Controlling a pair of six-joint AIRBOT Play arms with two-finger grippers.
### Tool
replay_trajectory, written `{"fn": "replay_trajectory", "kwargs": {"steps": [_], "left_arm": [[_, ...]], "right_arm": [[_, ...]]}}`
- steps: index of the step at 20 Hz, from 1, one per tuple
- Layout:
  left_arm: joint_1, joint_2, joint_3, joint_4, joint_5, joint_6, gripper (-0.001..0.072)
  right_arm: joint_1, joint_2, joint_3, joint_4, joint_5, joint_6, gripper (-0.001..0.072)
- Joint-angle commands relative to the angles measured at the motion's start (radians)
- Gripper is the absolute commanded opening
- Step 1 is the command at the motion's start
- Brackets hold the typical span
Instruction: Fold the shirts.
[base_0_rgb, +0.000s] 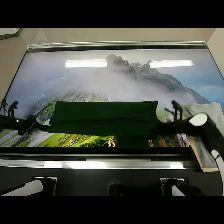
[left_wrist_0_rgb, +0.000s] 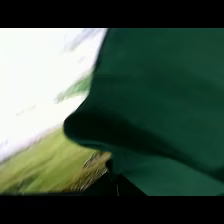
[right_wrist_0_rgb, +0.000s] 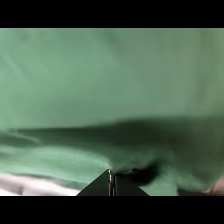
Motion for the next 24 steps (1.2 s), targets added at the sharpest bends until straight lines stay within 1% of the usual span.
{"fn": "replay_trajectory", "kwargs": {"steps": [1,3,7,9,13,14,15,16,17,18,20,21,22,23,24], "left_arm": [[-0.098,-0.057,0.167,-0.026,0.129,-0.074,0.0023],[-0.148,-0.163,0.298,-0.026,0.154,-0.109,0.0023],[-0.204,-0.406,0.542,-0.026,0.106,-0.189,0.0024],[-0.213,-0.486,0.586,-0.025,0.084,-0.195,0.0024],[-0.213,-0.571,0.587,-0.025,0.061,-0.201,0.0025],[-0.213,-0.577,0.587,-0.025,0.055,-0.204,0.0052],[-0.212,-0.576,0.589,-0.025,0.055,-0.203,0.0254],[-0.205,-0.575,0.601,-0.024,0.036,-0.203,0.054],[-0.192,-0.572,0.626,-0.016,0.006,-0.203,0.0667],[-0.173,-0.569,0.657,0.003,-0.024,-0.204,0.0666],[-0.128,-0.547,0.716,0.02,-0.069,-0.211,0.0665],[-0.107,-0.526,0.734,0.02,-0.076,-0.211,0.066],[-0.093,-0.502,0.739,0.02,-0.075,-0.211,0.066],[-0.084,-0.474,0.739,0.02,-0.075,-0.21,0.066],[-0.082,-0.451,0.739,0.02,-0.076,-0.21,0.066]], "right_arm": [[0.0,-0.165,0.284,-0.051,-0.038,0.032,0.0042],[0.0,-0.322,0.406,-0.017,-0.068,0.031,0.0043],[0.0,-0.558,0.568,0.098,-0.104,0.031,0.0044],[0.0,-0.62,0.581,0.157,-0.116,0.032,0.0046],[0.01,-0.658,0.581,0.145,-0.101,0.031,0.005],[0.012,-0.657,0.581,0.146,-0.102,0.031,0.007],[0.012,-0.652,0.585,0.145,-0.098,0.032,0.017],[0.009,-0.643,0.595,0.143,-0.08,0.031,0.0321],[-0.005,-0.626,0.612,0.142,-0.035,0.01,0.0529],[-0.031,-0.604,0.632,0.127,0.031,-0.028,0.063],[-0.107,-0.568,0.644,0.032,0.134,-0.027,0.0648],[-0.147,-0.564,0.643,-0.051,0.198,0.007,0.0648],[-0.172,-0.569,0.634,-0.117,0.247,0.04,0.0686],[-0.182,-0.575,0.611,-0.152,0.268,0.04,0.0693],[-0.18,-0.583,0.584,-0.154,0.266,0.028,0.0706]]}}
